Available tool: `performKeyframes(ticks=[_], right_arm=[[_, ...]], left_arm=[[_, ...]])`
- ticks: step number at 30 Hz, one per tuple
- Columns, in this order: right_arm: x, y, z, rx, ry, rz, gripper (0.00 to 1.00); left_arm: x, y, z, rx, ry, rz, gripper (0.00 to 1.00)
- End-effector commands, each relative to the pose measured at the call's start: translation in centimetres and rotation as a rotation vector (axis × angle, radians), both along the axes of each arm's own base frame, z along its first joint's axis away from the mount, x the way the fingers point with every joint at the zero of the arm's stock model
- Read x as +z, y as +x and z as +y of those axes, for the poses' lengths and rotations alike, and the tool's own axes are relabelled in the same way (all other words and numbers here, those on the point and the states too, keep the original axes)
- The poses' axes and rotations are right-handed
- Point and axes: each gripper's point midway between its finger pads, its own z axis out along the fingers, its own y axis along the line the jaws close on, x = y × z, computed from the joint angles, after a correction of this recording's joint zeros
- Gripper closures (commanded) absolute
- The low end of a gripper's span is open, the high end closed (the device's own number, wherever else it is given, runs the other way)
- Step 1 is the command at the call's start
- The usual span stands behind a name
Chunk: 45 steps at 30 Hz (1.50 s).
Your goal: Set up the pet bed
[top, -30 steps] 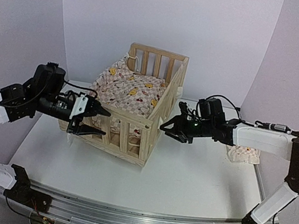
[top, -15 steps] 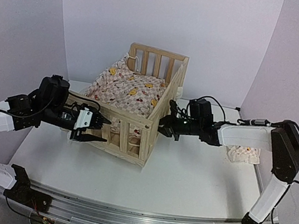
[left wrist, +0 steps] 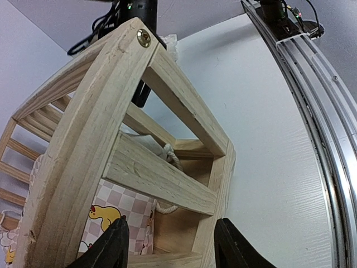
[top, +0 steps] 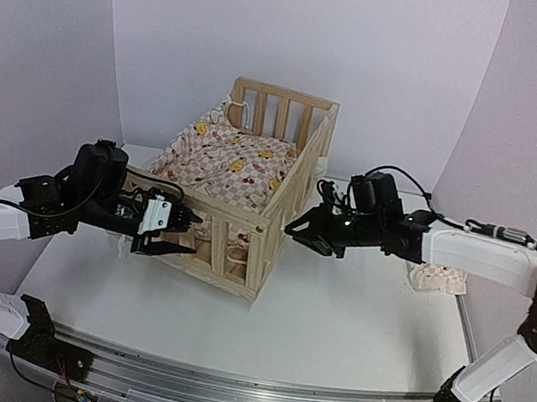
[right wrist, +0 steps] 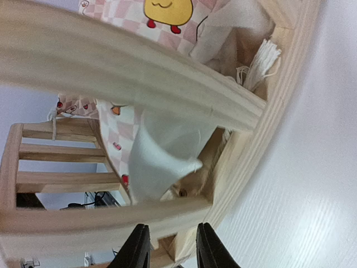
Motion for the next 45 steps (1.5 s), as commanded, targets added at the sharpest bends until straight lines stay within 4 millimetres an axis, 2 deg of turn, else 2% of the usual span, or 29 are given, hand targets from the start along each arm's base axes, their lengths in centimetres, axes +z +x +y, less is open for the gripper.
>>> performKeyframes(ticks=[1,4,6,8,10,12,15,17,19,21,24,25,28,33,35,38,45], right_arm=[[0.7,-1.8,-5.8,-0.148,-0.174,-0.062,0.69],[-0.3,-3.5,-5.8,-0.139,-0.18,-0.039,0.71],[-0.7,-5.0,-4.1,-0.083,-0.158,-0.038,0.71],[-0.7,-6.4,-2.0,-0.03,-0.097,-0.055,0.69],[-0.7,-7.1,-1.1,-0.019,-0.058,-0.071,0.68],[-0.8,-7.1,-1.2,-0.031,-0.055,-0.083,0.68],[0.0,-6.7,-1.7,-0.049,-0.06,-0.124,0.68],[0.4,-6.5,-2.1,-0.058,-0.073,-0.146,0.67],[0.3,-6.4,-2.4,-0.066,-0.094,-0.149,0.66],[0.0,-6.5,-2.5,-0.068,-0.101,-0.144,0.64],[-0.2,-6.3,-2.7,-0.079,-0.11,-0.144,0.63],[-0.1,-6.2,-2.8,-0.09,-0.113,-0.151,0.63],[0.2,-5.9,-3.5,-0.12,-0.117,-0.168,0.63],[0.4,-6.0,-4.2,-0.147,-0.113,-0.17,0.62],[0.2,-6.1,-4.5,-0.159,-0.114,-0.167,0.61],[0.1,-6.1,-5.0,-0.174,-0.116,-0.165,0.6],[0.6,-6.1,-4.7,-0.165,-0.107,-0.169,0.58]], left_arm=[[3.3,-0.2,-0.8,-0.021,-0.091,-0.017,0.47],[4.2,-0.6,-0.9,-0.043,-0.112,-0.02,0.47],[5.1,-0.3,-1.1,-0.03,-0.13,-0.024,0.47],[7.3,0.8,-1.3,0.023,-0.172,-0.021,0.47],[9.7,2.5,-1.5,0.111,-0.222,0.007,0.47],[11.9,4.2,-1.6,0.199,-0.273,0.048,0.47],[15.4,5.7,-2.2,0.253,-0.322,0.08,0.44],[16.8,7.6,-2.8,0.304,-0.323,0.125,0.43],[17.3,10.2,-3.2,0.367,-0.306,0.186,0.42],[17.4,13.1,-4.4,0.393,-0.263,0.251,0.39],[15.4,16.3,-6.5,0.41,-0.146,0.359,0.38],[14.8,16.8,-7.3,0.389,-0.118,0.371,0.36],[12.2,17.2,-9.4,0.312,-0.03,0.37,0.31],[5.1,15.8,-12.6,0.223,0.176,0.365,0.22],[3.1,15.3,-12.9,0.215,0.223,0.386,0.18],[0.6,15.8,-12.6,0.241,0.267,0.387,0.15],[-7.7,15.2,-11.1,0.268,0.425,0.447,0.12]])
